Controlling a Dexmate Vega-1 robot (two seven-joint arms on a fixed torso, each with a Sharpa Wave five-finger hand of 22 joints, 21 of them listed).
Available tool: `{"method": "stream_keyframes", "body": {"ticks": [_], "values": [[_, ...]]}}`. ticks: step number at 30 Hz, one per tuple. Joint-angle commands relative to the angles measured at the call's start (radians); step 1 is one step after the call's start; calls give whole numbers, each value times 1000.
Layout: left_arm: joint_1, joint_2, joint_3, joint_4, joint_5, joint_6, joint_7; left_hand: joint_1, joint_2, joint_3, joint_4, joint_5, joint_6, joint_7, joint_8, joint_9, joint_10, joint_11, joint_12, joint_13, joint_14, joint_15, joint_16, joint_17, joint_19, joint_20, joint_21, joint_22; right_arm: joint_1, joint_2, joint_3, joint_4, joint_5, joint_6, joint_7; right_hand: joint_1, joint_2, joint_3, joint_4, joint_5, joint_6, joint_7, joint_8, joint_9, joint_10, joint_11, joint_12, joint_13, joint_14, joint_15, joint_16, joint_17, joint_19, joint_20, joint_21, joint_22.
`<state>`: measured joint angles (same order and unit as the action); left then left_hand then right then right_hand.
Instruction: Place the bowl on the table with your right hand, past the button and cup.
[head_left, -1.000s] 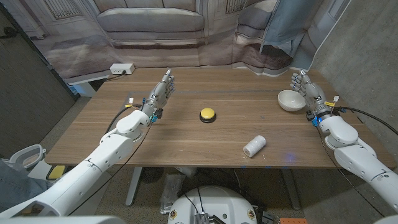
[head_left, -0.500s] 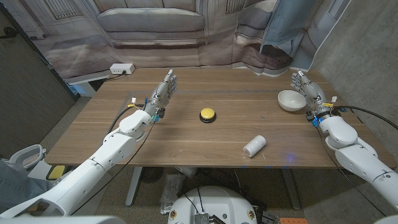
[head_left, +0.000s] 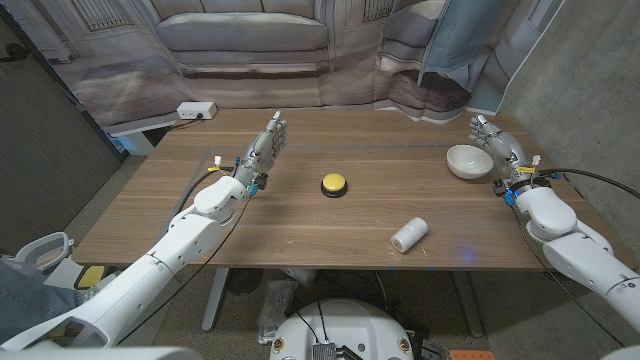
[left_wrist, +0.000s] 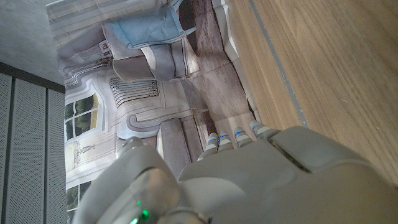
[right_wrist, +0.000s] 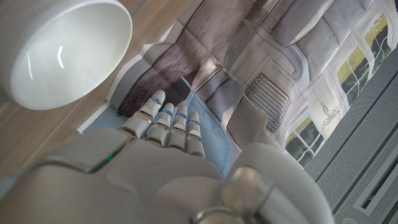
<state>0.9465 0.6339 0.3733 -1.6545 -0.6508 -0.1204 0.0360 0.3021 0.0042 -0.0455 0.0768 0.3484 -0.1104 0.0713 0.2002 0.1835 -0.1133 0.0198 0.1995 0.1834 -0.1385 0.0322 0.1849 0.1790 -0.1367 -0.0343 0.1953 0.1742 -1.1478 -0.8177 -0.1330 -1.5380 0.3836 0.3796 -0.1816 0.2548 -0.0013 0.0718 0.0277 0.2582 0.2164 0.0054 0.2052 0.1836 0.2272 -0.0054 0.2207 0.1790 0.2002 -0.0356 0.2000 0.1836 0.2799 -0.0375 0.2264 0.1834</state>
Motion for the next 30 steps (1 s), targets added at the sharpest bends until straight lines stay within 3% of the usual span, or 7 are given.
{"method": "stream_keyframes", "body": {"ticks": [1, 30], "values": [[6, 11, -9, -9, 0, -5, -3, 9, 4, -7, 1, 6, -4, -3, -3, 2, -10, 1, 1, 2, -2, -3, 1, 3, -3, -63, 3, 5, -7, -15, -7, -28, -75, -38, -49, 9, 2, 4, -6, 0, 12, 1, 3, 4, 8, -2, 2, 3, 7, 1, 1, 3, 6, -46, 3, 4], [29, 44, -23, -45, -20, 34, 0, 16, 7, -12, -1, 5, 0, -1, -2, 2, -9, 1, 1, 3, 1, 2, 2, 2, -2, -54, 4, 5, -27, -65, -19, -92, -281, -133, -175, 17, 4, 4, -12, 2, 18, -5, 2, 5, 7, -3, 0, 4, 1, 1, -5, 2, -7, -42, -6, 4]]}}
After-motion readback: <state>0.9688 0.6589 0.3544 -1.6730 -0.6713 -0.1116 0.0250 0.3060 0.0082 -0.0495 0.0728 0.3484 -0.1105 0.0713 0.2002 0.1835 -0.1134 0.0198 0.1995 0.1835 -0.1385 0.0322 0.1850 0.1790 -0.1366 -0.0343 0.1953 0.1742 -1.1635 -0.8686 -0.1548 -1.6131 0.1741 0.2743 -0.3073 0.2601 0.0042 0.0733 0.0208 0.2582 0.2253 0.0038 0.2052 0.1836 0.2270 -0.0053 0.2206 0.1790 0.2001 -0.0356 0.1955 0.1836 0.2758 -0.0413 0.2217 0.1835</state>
